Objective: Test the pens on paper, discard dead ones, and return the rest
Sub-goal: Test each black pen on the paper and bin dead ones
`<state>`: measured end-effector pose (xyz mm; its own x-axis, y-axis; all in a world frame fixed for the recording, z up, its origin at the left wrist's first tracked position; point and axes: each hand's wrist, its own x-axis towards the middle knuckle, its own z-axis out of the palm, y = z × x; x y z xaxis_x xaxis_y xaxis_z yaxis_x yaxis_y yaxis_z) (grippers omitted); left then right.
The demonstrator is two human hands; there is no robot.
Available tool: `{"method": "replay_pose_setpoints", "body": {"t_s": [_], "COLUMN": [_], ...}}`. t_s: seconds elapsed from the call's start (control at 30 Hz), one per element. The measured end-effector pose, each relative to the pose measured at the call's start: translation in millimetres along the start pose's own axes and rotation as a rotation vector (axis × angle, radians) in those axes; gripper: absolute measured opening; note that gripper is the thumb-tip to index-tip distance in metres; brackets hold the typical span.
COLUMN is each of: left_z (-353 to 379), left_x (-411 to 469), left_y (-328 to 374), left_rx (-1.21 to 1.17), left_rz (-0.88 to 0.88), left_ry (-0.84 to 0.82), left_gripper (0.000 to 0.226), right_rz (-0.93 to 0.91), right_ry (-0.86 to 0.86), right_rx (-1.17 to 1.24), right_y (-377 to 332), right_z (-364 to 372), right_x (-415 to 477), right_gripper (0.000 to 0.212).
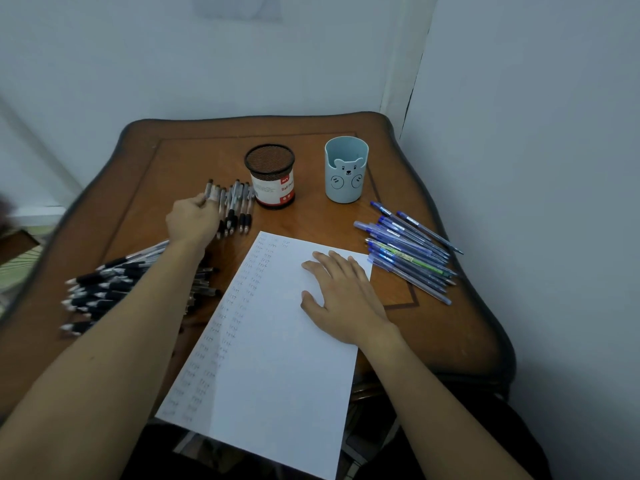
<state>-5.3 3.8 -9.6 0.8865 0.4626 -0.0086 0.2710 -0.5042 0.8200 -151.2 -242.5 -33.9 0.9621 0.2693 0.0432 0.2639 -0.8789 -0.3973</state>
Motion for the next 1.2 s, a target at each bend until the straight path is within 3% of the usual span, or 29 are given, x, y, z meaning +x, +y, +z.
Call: {"method": "replay_pose_setpoints", "body": {"t_s": [0.13, 0.23, 0.53, 0.73, 0.83, 0.97, 1.03, 1.2], "left_z": [1.5, 4.1, 6.4, -8.3, -22.7, -41.0, -44.4, -49.4], "left_x": [2.1, 2.2, -6.5, -12.8, -9.2, -12.8, -17.8, -23.5], "left_y": [9.7, 13.7, 12.6, 2.3, -8.6, -16.3, -19.6, -22.3], "left_rx": [0.165, 0.249, 0.259, 0.280, 0.426, 0.693, 0.714, 0.631], "left_rz": [-0.050, -0.057, 0.048, 0.190, 0.239, 0.100, 0.062, 0.076], "left_ry": [-0.056, -0.009, 0.007, 0.042, 0.100, -0.039, -0.127, -0.113], "left_gripper": [0.035, 0.019, 0.047, 0.037, 0.027, 0.023, 0.020, 0.015], "right_rz": [0.002, 0.002, 0.006, 0.021, 0.021, 0.021, 0.022, 0.012], "right_ry": [-0.008, -0.007, -0.008, -0.012, -0.009, -0.004, -0.006, -0.009], "right_rx": [0.004, -0.003, -0.004, -0.002, -0.007, -0.009, -0.011, 0.006], "right_y": [0.6, 1.1, 1.0, 0.1, 0.0, -0.4, -0.6, -1.4], "right_z": [0.1, 0.4, -0.1, -0.9, -0.6, -0.1, -0.6, -1.6], "right_x": [0.3, 0.8, -0.1, 1.3, 1.0, 0.6, 0.6, -0.7], "right_gripper": [0.055, 0.055, 0.056, 0.059, 0.059, 0.058, 0.058, 0.057]}}
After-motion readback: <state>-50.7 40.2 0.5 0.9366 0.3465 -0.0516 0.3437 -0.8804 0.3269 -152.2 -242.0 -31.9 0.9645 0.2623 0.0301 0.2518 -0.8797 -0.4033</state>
